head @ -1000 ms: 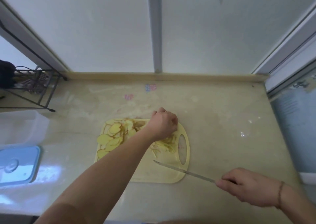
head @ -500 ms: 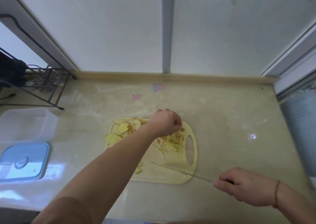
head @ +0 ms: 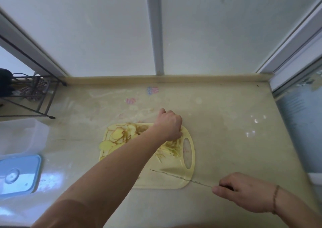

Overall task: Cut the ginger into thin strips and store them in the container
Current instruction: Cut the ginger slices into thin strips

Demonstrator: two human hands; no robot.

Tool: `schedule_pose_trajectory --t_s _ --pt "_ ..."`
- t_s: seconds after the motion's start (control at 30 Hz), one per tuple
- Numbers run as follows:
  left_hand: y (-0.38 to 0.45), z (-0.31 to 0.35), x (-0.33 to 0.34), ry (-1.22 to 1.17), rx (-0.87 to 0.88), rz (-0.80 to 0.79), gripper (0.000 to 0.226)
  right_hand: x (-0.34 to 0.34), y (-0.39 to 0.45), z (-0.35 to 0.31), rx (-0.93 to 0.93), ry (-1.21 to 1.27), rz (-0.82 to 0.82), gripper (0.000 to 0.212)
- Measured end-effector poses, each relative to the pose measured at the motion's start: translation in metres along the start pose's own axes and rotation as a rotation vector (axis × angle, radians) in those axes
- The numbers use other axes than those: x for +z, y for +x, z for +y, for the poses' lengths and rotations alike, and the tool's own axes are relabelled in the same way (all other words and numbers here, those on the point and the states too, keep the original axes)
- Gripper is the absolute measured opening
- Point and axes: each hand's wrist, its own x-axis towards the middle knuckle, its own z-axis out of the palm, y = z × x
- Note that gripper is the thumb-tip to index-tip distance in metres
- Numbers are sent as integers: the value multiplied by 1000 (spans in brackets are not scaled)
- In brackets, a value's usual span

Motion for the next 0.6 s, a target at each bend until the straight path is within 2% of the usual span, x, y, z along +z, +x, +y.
schedule_pose_trajectory --t_s 0.2,0.3,0.4,0.53,0.6 --pt "-1 -2 3 -28 49 -42 19 1 2 -2 -12 -21 6 74" --pt "-7 -17 -3 -173 75 38 16 1 1 -2 -17 -24 9 83" --pt "-19 -50 -12 -362 -35 68 14 2 1 -2 -25 -25 11 82" --pt "-47 -96 -12 -317 -100 -5 15 5 5 -1 -52 -9 33 81" --pt "-62 -111 -9 -310 -133 10 15 7 8 -3 -72 4 42 83"
